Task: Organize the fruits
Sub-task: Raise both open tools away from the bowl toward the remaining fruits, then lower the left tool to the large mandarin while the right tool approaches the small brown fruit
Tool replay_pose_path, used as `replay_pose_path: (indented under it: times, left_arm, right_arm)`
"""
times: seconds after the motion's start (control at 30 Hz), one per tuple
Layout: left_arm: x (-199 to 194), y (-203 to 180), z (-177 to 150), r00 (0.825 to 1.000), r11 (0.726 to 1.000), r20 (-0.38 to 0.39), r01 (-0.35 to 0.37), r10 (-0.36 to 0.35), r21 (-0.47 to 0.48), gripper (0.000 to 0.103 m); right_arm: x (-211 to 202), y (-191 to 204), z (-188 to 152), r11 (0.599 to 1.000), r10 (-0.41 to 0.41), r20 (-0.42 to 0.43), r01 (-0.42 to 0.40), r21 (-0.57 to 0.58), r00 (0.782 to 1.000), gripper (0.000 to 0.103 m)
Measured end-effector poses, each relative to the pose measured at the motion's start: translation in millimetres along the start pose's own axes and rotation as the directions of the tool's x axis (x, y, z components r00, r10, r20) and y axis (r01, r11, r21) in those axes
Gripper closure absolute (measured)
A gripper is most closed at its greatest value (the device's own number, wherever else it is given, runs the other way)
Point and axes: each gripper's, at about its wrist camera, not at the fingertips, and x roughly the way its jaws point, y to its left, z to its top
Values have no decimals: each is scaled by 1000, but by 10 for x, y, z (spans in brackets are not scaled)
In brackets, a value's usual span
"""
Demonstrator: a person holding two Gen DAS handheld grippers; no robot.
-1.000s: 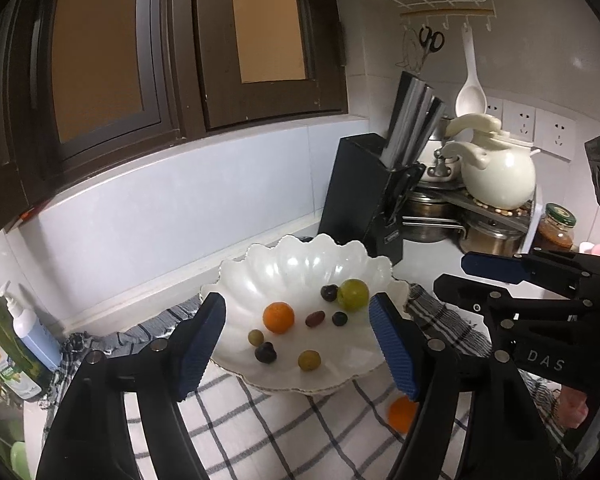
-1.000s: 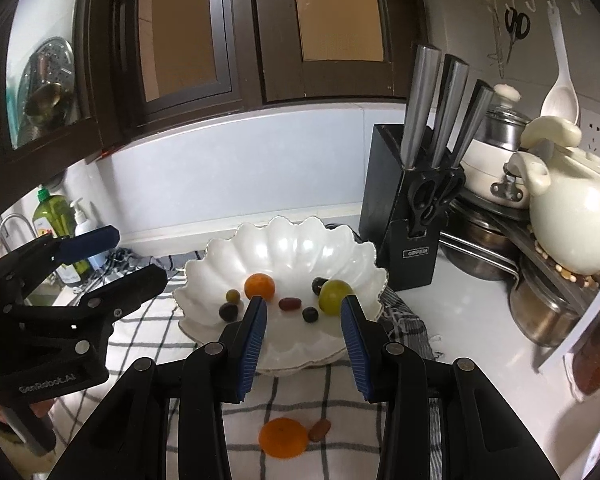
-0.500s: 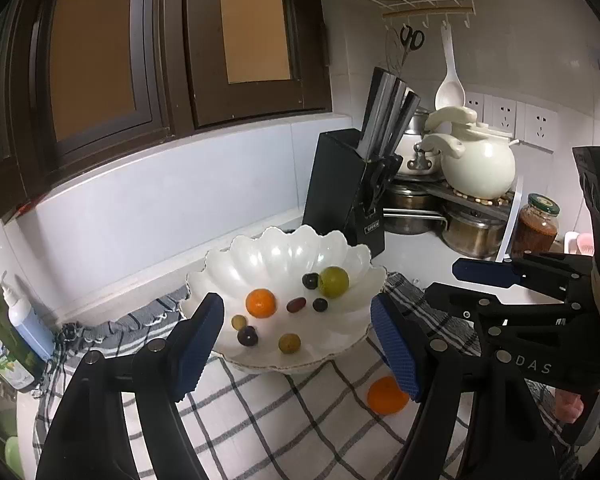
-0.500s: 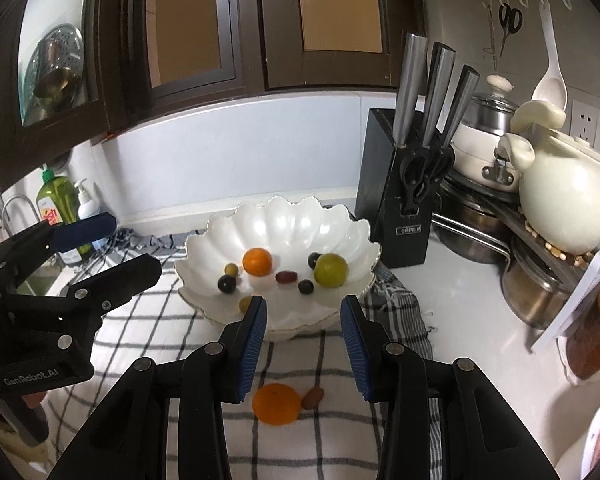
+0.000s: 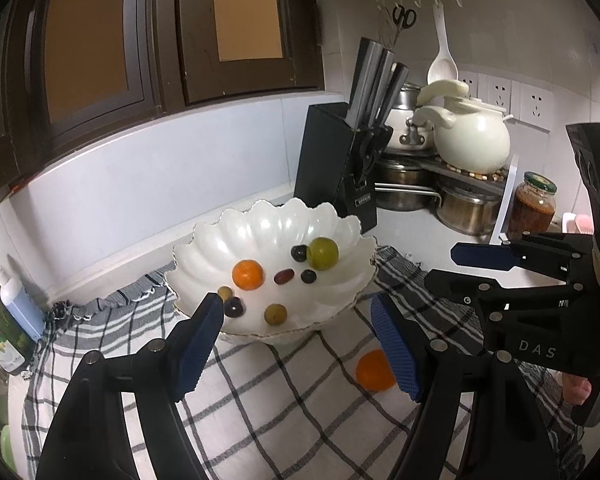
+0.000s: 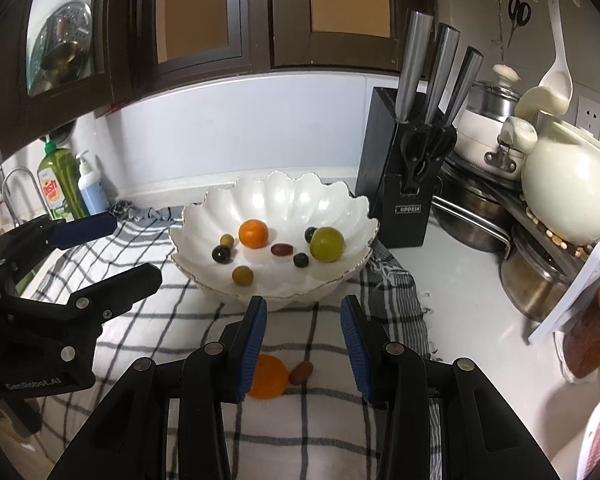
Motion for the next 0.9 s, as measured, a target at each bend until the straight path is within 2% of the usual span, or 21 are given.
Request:
replay_pose_path:
  times: [0.6, 0.9]
  left_arm:
    - [285, -223, -268, 997, 998, -69, 45, -41, 54, 27]
    - [508, -360, -441, 987, 993, -135, 96, -86, 70, 27]
  right_arm:
    - [261, -124, -248, 1000, 13, -82, -14, -9, 997, 63]
    - [425, -189, -363, 999, 29, -123, -32, -17, 992, 63]
